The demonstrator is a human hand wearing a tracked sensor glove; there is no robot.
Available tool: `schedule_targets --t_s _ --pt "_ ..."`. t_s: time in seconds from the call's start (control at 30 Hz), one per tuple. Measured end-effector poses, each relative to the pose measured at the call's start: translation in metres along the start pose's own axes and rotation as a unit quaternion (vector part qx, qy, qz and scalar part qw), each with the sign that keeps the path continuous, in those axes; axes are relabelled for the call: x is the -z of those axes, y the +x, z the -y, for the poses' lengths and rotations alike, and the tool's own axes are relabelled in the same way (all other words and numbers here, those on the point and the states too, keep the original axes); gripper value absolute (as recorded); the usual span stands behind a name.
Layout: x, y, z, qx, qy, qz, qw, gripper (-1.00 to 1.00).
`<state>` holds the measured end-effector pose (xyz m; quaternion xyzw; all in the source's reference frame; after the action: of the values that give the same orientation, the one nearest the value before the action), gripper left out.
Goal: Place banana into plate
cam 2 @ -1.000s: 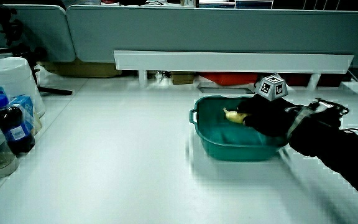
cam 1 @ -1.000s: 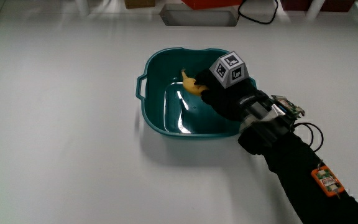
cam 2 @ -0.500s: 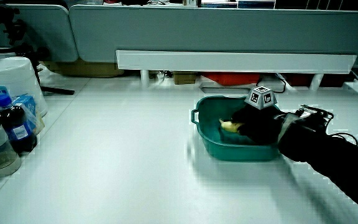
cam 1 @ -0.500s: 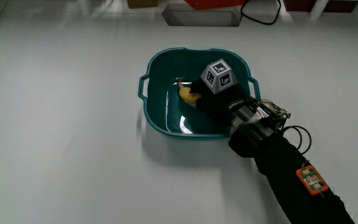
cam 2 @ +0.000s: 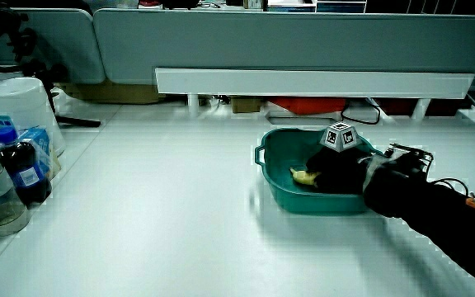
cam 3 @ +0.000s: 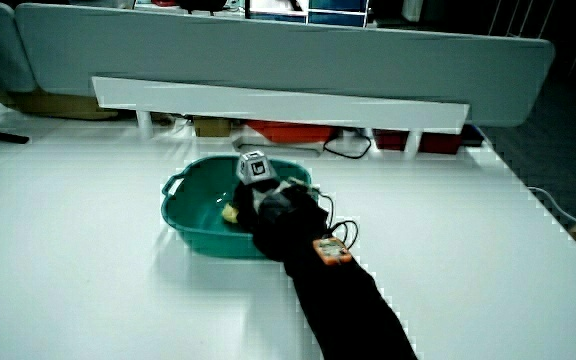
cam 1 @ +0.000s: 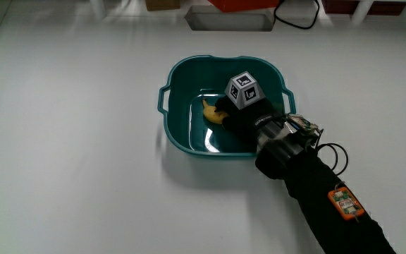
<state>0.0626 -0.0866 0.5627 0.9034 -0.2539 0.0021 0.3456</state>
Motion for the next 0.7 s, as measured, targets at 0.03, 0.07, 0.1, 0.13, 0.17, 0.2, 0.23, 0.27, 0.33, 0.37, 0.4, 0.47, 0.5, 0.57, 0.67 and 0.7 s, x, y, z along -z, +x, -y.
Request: schedule_targets --t_s 0.03,0.07,0.1,0.13,0.17,0.2,0.23,0.27,0.33,0.37,0.4,0.47,0.5,0.57,0.67,0.7 --pt "0.0002 0.0002 0.0001 0.003 0.003 0.001 1.0000 0.00" --pt "0.0009 0.0007 -0.0005 0.006 -0.005 0.001 1.0000 0.00" --pt "-0.0004 0.0006 0.0009 0.006 -0.002 -0.002 1.0000 -0.05" --pt "0.0026 0.0020 -0.0021 0.010 -0.016 -0.004 0.9998 -0.11" --pt "0.0025 0.0020 -0.0025 0.011 -0.022 -0.009 0.9997 -0.16" --pt "0.0025 0.0020 -0.0025 0.010 -0.025 -0.012 0.9996 -0.21" --pt "0.0040 0.0026 -0.0040 0.013 -0.031 -0.013 0.9993 -0.26" --pt "0.0029 0.0021 -0.0028 0.017 -0.037 -0.016 0.9990 -0.32" --pt "0.0044 0.0024 -0.0034 0.021 -0.047 -0.022 0.9984 -0.42" --pt "0.0058 0.0031 -0.0043 0.022 -0.047 -0.021 0.9984 -0.47" --pt "0.0043 0.0026 -0.0021 0.023 -0.042 -0.020 0.9987 -0.53" --pt "0.0057 0.0040 -0.0027 0.026 -0.040 -0.021 0.9986 -0.63" --pt "0.0062 0.0044 -0.0029 0.023 -0.045 -0.021 0.9985 -0.68" --pt "0.0050 0.0047 -0.0013 0.024 -0.039 -0.027 0.9986 -0.79" --pt "0.0030 0.0051 0.0007 0.026 -0.035 -0.026 0.9987 -0.95" --pt "-0.0005 0.0035 0.0032 0.019 -0.032 -0.026 0.9990 -1.00"
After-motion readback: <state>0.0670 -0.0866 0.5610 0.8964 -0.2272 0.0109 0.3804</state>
